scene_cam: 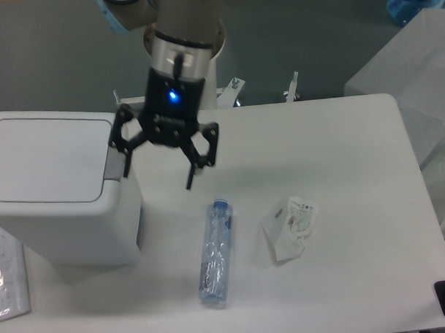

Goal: Open the trash can
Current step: 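Lower the gripper finger onto the lid edge and push it open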

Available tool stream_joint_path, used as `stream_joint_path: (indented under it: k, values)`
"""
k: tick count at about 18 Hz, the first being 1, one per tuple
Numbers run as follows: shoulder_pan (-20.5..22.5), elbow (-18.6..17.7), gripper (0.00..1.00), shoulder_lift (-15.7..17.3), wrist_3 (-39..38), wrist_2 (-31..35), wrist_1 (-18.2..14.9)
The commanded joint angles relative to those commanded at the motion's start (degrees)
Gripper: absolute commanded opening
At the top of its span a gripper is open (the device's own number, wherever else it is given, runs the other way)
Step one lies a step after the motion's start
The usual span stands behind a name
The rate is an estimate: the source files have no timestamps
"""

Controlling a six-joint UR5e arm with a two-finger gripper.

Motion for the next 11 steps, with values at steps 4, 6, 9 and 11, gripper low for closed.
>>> stream_joint_path:
  k: [4,6,9,11]
  values:
    - [-0.35,-0.62,1.0,-0.53,0.0,0.18,0.0]
    - [-0.44,-1.14,1.0,-0.79,0.0,0.26,0.17]
    - [-0.53,-1.94,1.0,-0.88,0.62,0.44,0.26]
    - [-0.53,-2.29,1.0,-0.79,0.79,0.44,0.26]
